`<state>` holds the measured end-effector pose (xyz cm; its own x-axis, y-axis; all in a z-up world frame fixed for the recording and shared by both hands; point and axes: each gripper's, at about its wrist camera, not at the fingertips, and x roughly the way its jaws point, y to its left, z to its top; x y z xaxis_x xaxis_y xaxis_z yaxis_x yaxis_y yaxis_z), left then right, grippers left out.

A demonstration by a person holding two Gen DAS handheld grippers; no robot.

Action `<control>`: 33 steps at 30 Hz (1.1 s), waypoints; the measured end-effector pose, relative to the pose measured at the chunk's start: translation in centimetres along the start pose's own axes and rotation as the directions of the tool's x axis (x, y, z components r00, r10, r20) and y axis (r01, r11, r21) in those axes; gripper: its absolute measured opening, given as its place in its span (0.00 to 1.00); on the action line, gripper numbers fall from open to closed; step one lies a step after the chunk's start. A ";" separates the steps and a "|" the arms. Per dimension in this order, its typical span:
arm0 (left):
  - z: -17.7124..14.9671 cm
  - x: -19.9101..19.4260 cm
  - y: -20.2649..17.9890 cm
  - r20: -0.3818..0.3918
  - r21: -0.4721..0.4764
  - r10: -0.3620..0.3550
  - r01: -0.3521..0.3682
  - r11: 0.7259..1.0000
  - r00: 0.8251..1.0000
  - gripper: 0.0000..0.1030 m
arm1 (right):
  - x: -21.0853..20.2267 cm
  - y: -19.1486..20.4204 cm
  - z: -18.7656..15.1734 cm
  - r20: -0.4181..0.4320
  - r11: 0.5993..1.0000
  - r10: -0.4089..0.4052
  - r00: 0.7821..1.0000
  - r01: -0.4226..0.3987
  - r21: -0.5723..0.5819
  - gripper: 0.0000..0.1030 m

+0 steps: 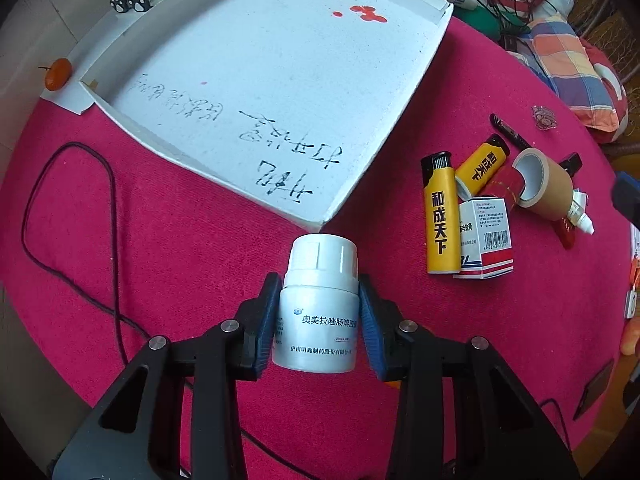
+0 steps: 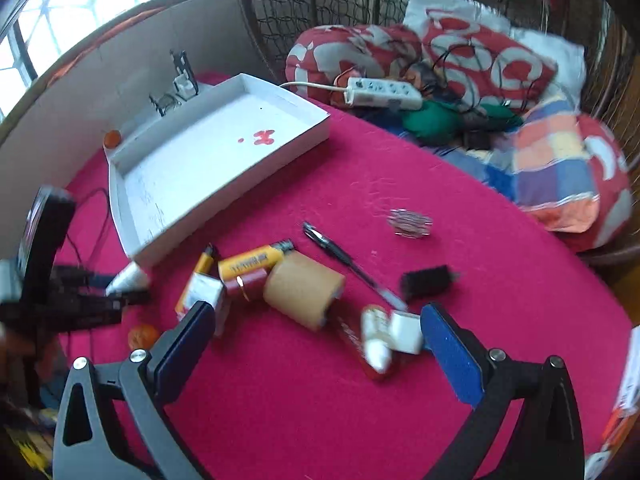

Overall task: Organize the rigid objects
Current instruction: 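Grasp the white medicine bottle with the left tool while the right tool grasps the brown tape roll, then carry bottle and tape into the white tray and open both tools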

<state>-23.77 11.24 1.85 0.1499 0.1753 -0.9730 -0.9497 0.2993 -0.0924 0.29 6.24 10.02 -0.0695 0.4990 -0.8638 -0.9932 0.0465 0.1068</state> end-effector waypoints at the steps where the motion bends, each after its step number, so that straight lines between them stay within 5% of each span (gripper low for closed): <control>1: -0.2 -0.3 0.4 0.003 -0.005 -0.002 0.002 1.000 1.000 0.36 | 0.8 0.0 0.5 -0.002 0.999 -0.008 1.000 0.008 0.043 0.98; 4: -0.7 -0.7 1.2 0.000 -0.014 -0.010 0.010 1.000 1.000 0.36 | 3.0 0.2 1.3 -0.050 0.994 -0.060 0.997 0.064 0.093 0.79; 11: -1.5 -1.0 2.0 0.003 0.002 -0.018 0.018 1.000 1.000 0.36 | 6.9 1.2 1.3 -0.155 0.979 -0.147 0.977 0.166 0.116 0.71; 12: -1.5 -1.0 1.9 0.005 0.008 -0.016 0.016 1.000 1.000 0.36 | 7.3 1.2 1.1 -0.174 0.980 -0.137 0.975 0.158 0.117 0.55; 16: -1.1 -1.2 1.5 0.019 0.018 -0.013 0.013 1.000 1.000 0.36 | 7.1 0.7 0.7 -0.180 0.982 -0.095 0.979 0.122 0.146 0.49; 25: -0.7 -4.0 1.7 0.074 0.034 -0.033 0.030 0.999 0.997 0.36 | -0.2 -0.2 0.0 0.001 0.957 0.018 1.000 -0.018 0.288 0.48; 33: 0.5 -8.7 -1.8 0.144 0.168 -0.054 0.029 0.985 0.988 0.36 | -6.2 -0.1 -2.7 0.153 0.920 0.144 0.978 -0.190 0.342 0.48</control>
<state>-23.20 9.65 10.61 0.2392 0.2924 -0.9259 -0.8850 0.4579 -0.0840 0.55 0.81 13.98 -0.1971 0.6272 -0.7535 -0.8689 0.2442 0.4305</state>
